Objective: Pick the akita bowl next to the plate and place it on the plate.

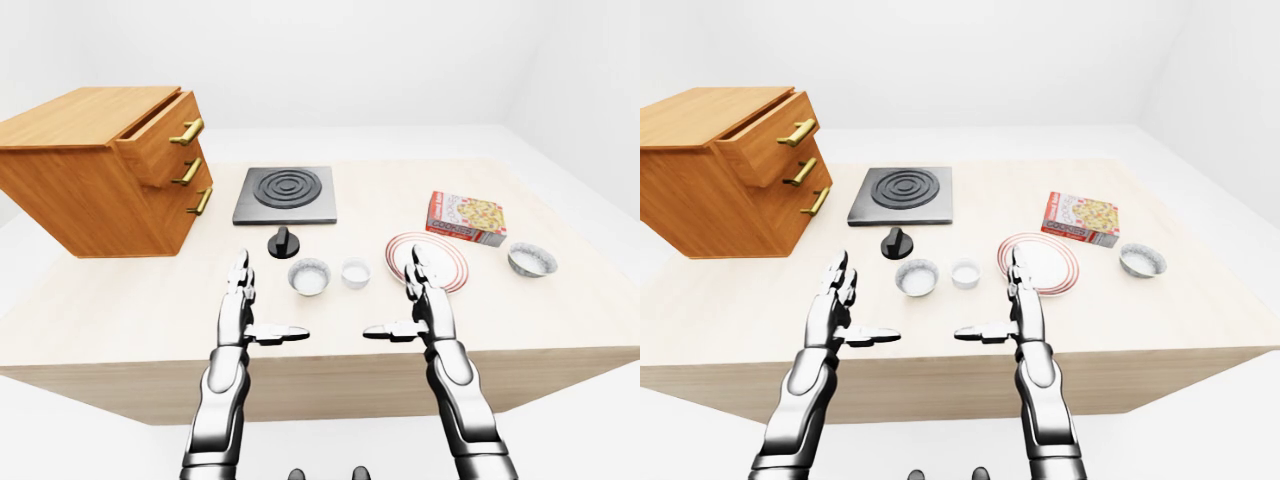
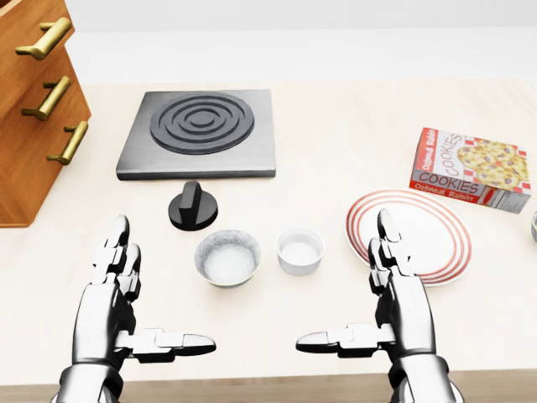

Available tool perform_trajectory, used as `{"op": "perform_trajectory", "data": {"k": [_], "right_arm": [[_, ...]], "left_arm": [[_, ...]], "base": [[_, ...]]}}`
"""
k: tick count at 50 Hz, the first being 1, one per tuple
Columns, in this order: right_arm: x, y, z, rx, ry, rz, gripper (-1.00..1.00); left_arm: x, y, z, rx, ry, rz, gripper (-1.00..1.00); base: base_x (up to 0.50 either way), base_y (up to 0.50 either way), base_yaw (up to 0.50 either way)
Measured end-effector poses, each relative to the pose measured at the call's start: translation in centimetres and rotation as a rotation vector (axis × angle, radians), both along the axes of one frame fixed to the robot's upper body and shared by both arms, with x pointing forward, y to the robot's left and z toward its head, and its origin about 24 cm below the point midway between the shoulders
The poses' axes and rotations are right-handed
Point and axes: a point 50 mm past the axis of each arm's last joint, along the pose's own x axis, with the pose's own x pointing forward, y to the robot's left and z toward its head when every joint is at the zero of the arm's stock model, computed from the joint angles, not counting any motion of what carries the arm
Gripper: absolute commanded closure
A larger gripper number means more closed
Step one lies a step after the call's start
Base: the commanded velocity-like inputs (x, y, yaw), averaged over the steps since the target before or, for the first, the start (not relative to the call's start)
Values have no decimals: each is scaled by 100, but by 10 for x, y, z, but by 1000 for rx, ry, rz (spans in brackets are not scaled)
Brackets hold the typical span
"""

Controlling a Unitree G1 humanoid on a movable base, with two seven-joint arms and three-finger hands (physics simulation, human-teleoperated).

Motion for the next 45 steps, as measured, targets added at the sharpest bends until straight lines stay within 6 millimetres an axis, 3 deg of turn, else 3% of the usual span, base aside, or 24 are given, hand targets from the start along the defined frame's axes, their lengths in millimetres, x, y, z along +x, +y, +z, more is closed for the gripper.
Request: {"op": "perform_trajectory", "data": {"k": [31, 45], "right_arm": [[-3, -9, 2, 6, -29, -1, -100], [-3, -10, 4, 13, -35, -8, -100]], "left_arm": [[-2, 4, 0, 14, -18, -5, -100], [-3, 4, 1, 20, -22, -6, -100]], "base": [[0, 0, 0], [0, -27, 0]]}}
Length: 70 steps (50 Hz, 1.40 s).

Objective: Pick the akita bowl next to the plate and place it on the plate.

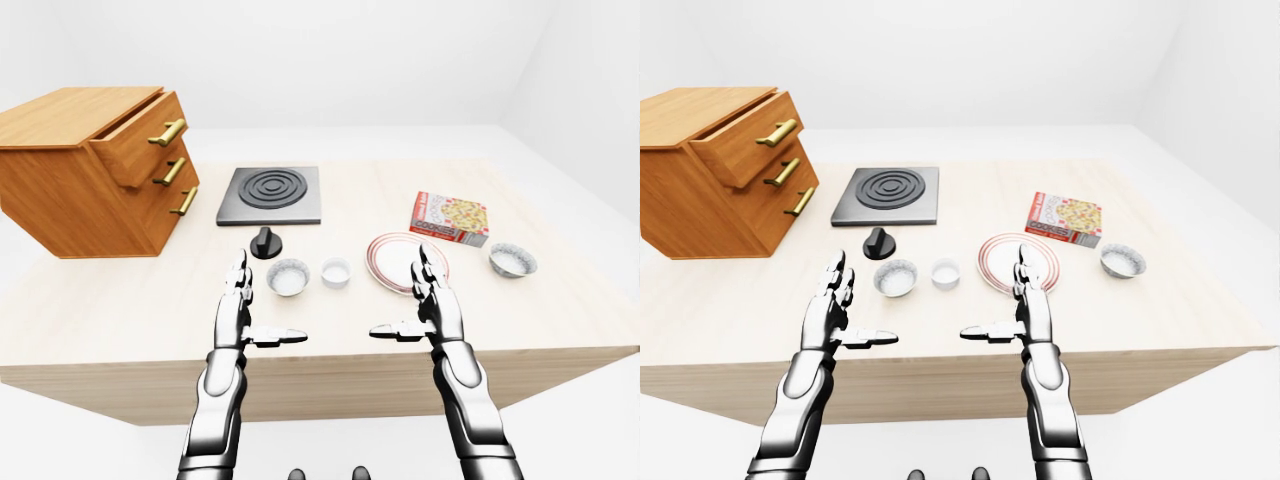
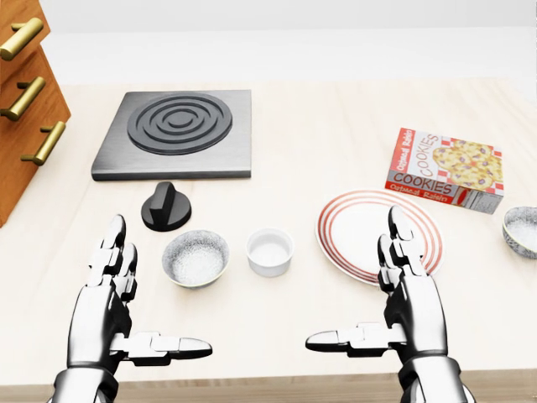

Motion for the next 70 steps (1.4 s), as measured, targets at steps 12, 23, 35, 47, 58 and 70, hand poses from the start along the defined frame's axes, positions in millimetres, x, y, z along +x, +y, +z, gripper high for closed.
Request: {"op": "perform_trajectory", "data": {"k": [12, 23, 35, 47, 58, 70], "right_arm": [[0, 0, 1, -1, -2, -2, -100], [1, -1, 1, 0, -4, -5, -100], [1, -1, 1, 2, -5, -6, -100], [0, -2, 2, 6, -5, -7, -100], [0, -2, 3, 11, -6, -9, -100], [0, -2, 3, 11, -8, -8, -100]], "left_arm": [[-1, 0, 0, 1, -1, -2, -100], [-1, -1, -1, 3, -3, -5, -100], [-1, -1, 0, 4, -4, -6, -100], [-2, -1, 0, 3, -5, -7, -100], [-2, -1, -1, 3, -5, -6, -100], [-2, -1, 0, 2, -5, -6, -100]], "base": [[0, -26, 0], [0, -19, 0], [0, -18, 0], [0, -18, 0], [0, -20, 0], [0, -24, 0]]}}
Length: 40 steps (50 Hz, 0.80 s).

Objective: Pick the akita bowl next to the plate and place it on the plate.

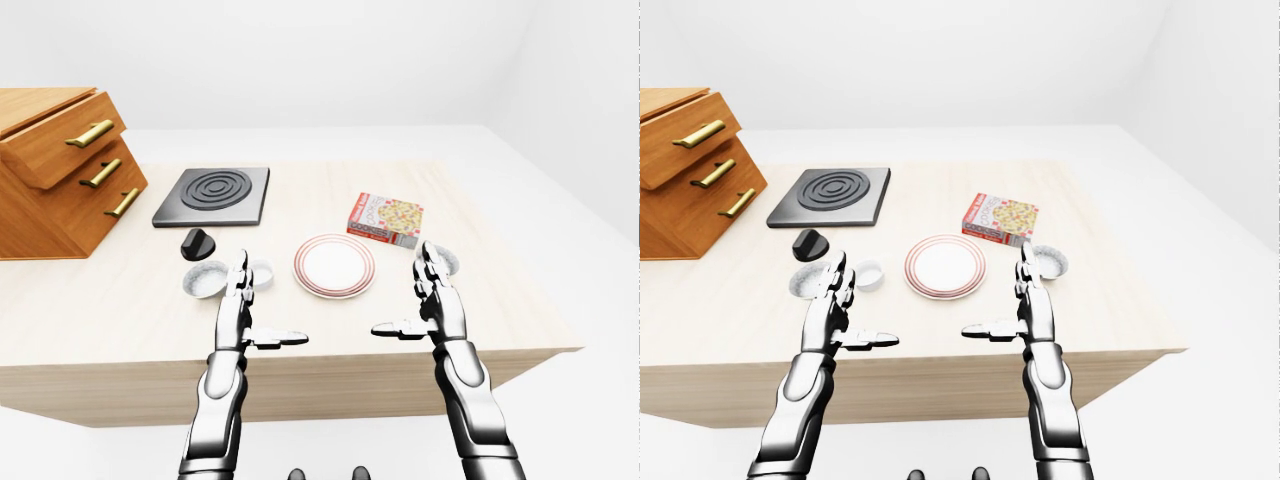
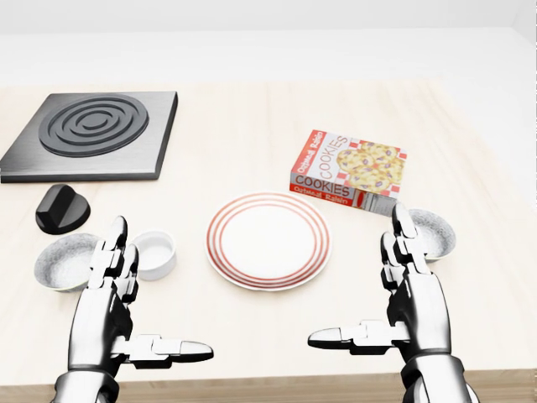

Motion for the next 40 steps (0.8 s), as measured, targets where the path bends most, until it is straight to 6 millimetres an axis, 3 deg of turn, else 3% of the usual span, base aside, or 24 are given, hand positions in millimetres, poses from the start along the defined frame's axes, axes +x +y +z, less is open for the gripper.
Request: {"op": "perform_trajectory", "data": {"k": [40], "right_arm": [[0, 1, 1, -14, -8, 0, -100]], "left_arm": [[1, 1, 3, -12, 1, 10, -100]], "base": [[0, -17, 0]]}}
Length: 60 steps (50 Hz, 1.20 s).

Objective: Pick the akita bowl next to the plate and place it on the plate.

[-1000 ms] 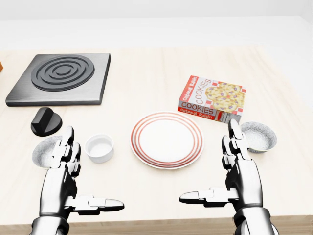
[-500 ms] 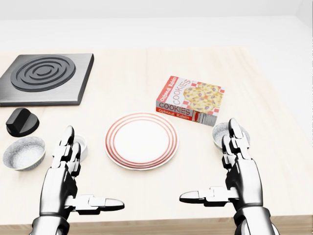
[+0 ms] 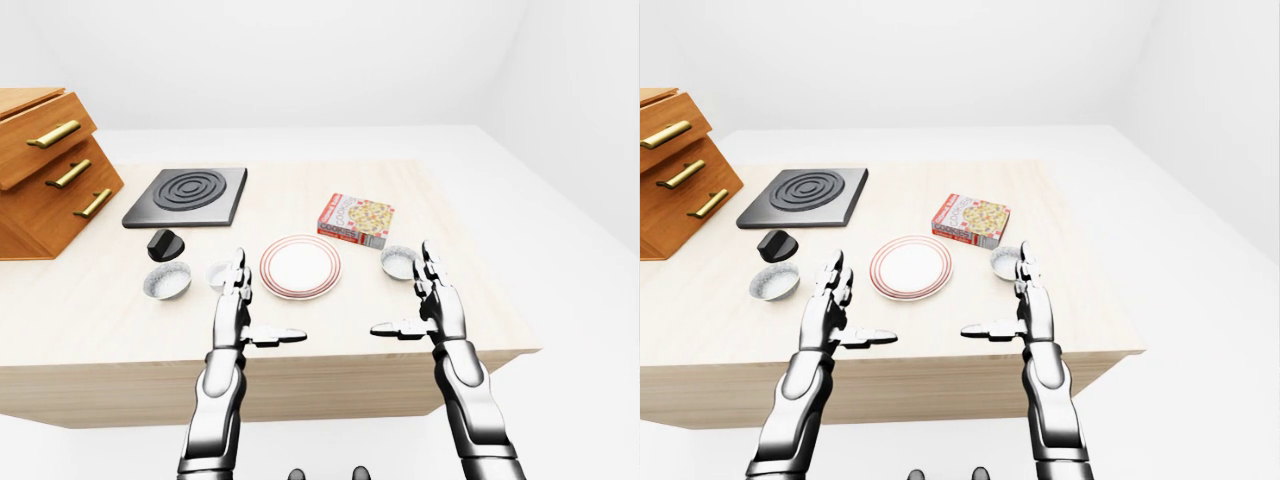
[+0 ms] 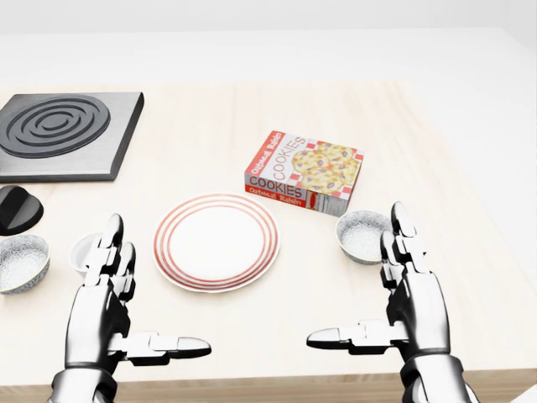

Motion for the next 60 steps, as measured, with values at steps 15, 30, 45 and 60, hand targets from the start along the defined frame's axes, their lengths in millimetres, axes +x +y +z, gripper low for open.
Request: {"op": "perform_trajectory", "data": {"k": [15, 30, 45, 60], "right_arm": [[-3, 4, 3, -17, -18, 22, -100], [-5, 5, 3, -17, -24, 34, -100], [-5, 5, 4, -14, -27, 33, -100], [-4, 5, 4, -13, -30, 33, -100]], "left_arm": [[1, 4, 3, -20, 2, 21, -100], [1, 5, 3, -26, 3, 26, -100], [1, 5, 3, -29, 4, 27, -100], [2, 5, 4, -32, 3, 28, -100]], "base": [[0, 0, 0], [21, 0, 0], [27, 0, 0], [23, 0, 0]]}}
